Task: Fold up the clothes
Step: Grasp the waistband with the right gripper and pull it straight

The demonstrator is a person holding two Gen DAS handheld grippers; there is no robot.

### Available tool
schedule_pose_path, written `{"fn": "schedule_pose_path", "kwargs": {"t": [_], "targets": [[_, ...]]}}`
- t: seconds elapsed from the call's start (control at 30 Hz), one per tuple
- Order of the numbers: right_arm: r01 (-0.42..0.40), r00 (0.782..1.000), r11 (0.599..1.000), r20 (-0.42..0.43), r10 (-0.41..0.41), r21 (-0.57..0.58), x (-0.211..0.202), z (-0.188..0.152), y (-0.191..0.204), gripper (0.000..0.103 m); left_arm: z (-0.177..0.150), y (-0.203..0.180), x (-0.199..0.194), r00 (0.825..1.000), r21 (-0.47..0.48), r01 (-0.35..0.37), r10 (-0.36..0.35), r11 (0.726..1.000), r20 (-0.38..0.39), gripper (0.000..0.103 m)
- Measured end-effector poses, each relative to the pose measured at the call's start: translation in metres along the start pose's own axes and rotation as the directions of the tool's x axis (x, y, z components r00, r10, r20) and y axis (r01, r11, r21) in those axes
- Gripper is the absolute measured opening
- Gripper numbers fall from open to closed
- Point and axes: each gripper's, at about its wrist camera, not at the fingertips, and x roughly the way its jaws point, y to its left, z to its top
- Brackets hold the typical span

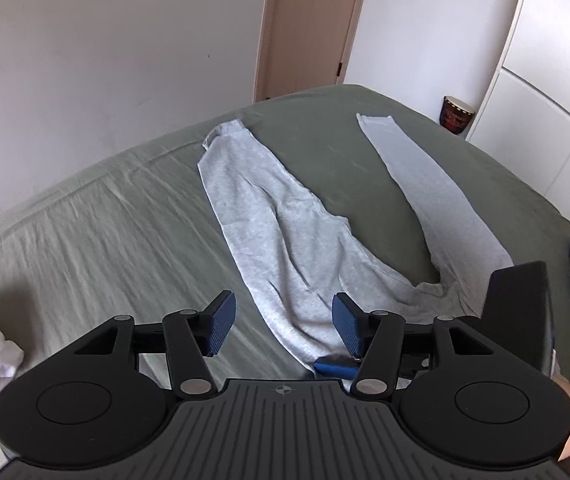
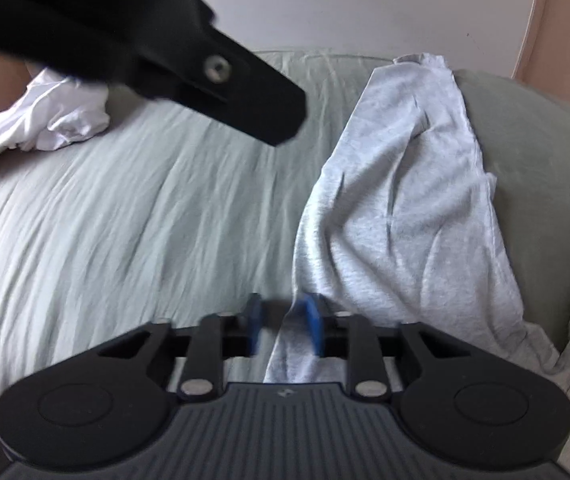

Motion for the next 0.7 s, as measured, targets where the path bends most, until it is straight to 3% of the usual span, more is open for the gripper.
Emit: {"fn": "schedule_pose_path", "kwargs": {"t": [0.1, 0.57, 0.63, 0.67, 0.7], "targets": [[0.01, 1.0, 1.0, -0.004, -0.01, 0.016, -0.001, 0.002, 0.001, 0.001, -0.002, 0.009, -0.01, 1.0, -0.014, 0.019, -0.019, 1.0, 0.014, 0.053], [-0.014, 1.0, 0.999, -0.006, 0.014, -0.038, -0.004, 0.001, 0.037, 0.001, -0.015, 0.03, -0.032, 1.0, -0.032, 0.005, -0.004, 0.999, 0.022, 0.053], [-0.041, 0.999, 0.999, 0.023, 0.041, -0.018, -0.013, 0.003, 0.033, 0.005, -0.016, 0.031, -0.031, 1.0, -0.036, 0.017, -0.016, 0.999, 0.02, 0.053], [-0.049, 0.998, 0.999, 0.034, 0.049, -0.004, -0.017, 0.004, 0.028, 0.015, -0.017, 0.032, -0.03, 1.0, -0.042, 0.024, -0.023, 0.999, 0.018, 0.053], [-0.056, 0.997, 0.998, 0.047, 0.055, 0.016, -0.024, 0.007, 0.021, 0.018, -0.017, 0.033, -0.028, 1.0, -0.047, 0.028, -0.027, 0.998, 0.016, 0.053]]}}
